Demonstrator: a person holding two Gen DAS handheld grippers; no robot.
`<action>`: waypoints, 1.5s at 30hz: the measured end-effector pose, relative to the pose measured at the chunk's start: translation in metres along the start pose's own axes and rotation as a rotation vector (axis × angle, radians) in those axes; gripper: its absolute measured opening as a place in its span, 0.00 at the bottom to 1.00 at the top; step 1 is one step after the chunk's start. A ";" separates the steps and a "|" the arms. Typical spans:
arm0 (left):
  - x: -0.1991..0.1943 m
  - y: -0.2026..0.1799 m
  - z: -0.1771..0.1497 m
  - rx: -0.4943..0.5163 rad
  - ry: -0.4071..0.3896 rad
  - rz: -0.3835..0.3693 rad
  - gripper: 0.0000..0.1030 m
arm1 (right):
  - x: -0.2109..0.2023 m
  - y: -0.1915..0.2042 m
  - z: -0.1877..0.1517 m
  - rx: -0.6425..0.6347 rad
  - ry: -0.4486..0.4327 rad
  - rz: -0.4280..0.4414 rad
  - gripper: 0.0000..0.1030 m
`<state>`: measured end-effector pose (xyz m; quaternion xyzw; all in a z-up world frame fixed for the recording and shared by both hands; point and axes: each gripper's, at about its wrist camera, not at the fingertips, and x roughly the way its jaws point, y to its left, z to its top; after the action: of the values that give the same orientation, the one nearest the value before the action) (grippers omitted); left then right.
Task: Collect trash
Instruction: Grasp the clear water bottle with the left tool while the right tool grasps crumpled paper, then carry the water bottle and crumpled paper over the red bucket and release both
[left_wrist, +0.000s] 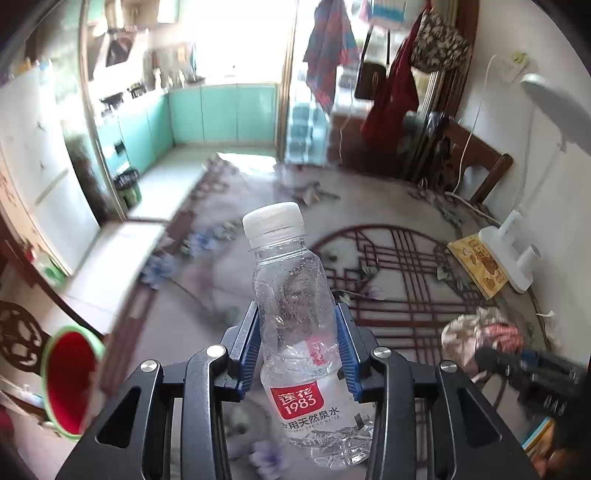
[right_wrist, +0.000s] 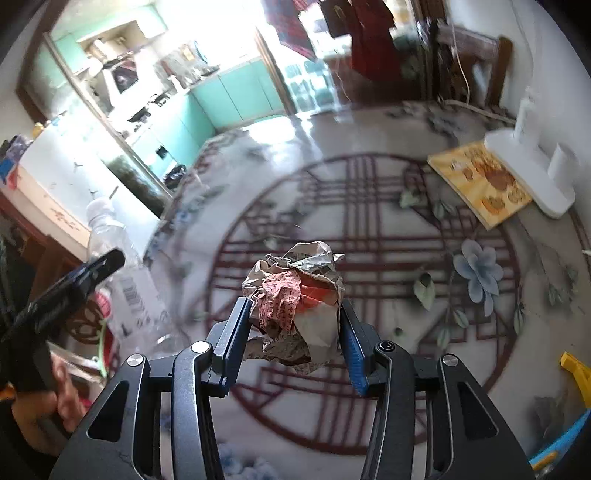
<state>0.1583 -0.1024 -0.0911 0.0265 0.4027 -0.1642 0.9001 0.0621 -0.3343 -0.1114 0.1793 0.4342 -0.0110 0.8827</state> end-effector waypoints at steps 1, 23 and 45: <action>-0.010 0.004 -0.003 0.005 -0.017 0.010 0.35 | -0.003 0.007 0.000 -0.009 -0.010 0.001 0.44; -0.098 0.065 -0.038 -0.013 -0.099 0.064 0.35 | -0.031 0.102 -0.011 -0.165 -0.098 0.016 0.44; -0.107 0.138 -0.048 -0.056 -0.076 0.081 0.35 | -0.006 0.177 -0.025 -0.206 -0.071 0.029 0.44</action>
<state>0.1007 0.0655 -0.0570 0.0113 0.3711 -0.1172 0.9211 0.0704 -0.1619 -0.0664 0.0932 0.3988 0.0400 0.9114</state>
